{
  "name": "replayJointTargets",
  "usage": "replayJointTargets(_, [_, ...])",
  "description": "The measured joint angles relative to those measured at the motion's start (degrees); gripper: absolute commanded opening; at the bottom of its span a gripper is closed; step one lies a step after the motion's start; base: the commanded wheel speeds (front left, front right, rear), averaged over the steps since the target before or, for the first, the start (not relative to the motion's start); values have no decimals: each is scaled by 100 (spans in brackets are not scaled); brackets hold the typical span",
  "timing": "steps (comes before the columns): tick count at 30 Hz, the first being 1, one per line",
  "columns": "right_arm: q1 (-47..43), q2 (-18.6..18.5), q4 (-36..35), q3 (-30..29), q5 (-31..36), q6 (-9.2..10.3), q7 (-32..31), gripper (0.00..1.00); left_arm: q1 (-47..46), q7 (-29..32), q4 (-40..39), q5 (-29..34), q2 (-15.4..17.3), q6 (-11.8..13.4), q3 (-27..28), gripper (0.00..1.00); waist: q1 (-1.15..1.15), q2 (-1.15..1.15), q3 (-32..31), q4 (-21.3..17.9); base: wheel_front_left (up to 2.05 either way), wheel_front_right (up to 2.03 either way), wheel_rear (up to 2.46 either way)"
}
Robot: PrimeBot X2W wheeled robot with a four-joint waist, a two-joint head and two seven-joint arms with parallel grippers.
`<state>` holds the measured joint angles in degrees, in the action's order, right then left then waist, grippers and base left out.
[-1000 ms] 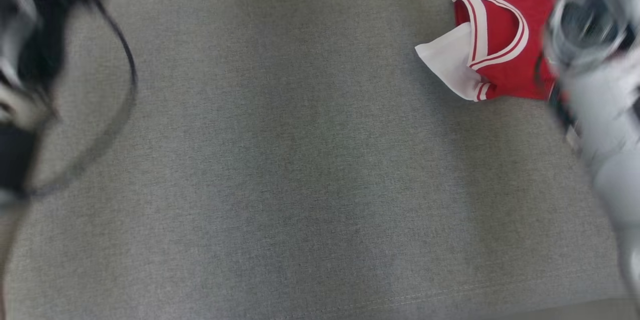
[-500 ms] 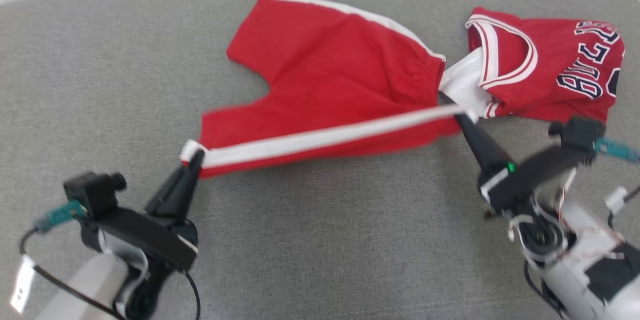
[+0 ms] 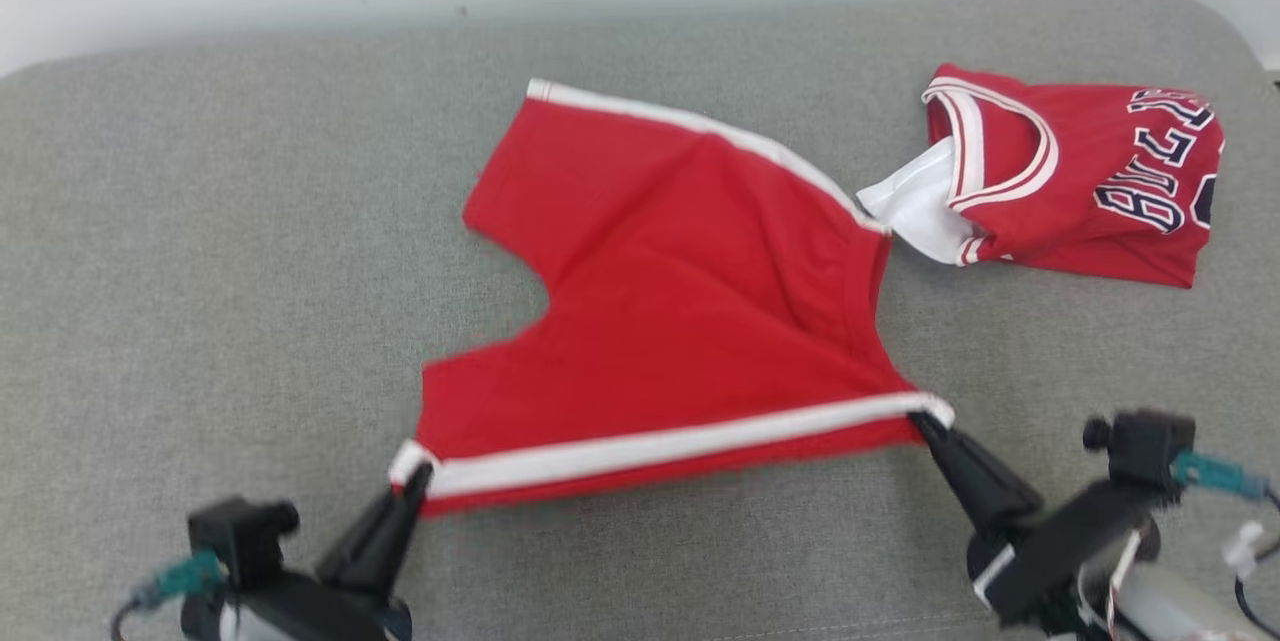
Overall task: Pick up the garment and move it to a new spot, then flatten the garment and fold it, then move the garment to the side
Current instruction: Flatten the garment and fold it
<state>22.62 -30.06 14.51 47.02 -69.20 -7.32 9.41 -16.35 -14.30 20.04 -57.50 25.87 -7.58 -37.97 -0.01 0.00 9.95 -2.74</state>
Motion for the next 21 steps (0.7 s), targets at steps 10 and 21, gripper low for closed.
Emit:
replayJointTargets(10, [-728,-299,-265,235,149,-1,380,0,587,0,73,130,-223,2,149,0,0,0,-284,-8,0,0,0])
replayJointTargets(21, [-819,-300,-361,364,377,0,438,0,790,0,-229,260,-420,3,734,0,0,0,-532,48,0,0,0])
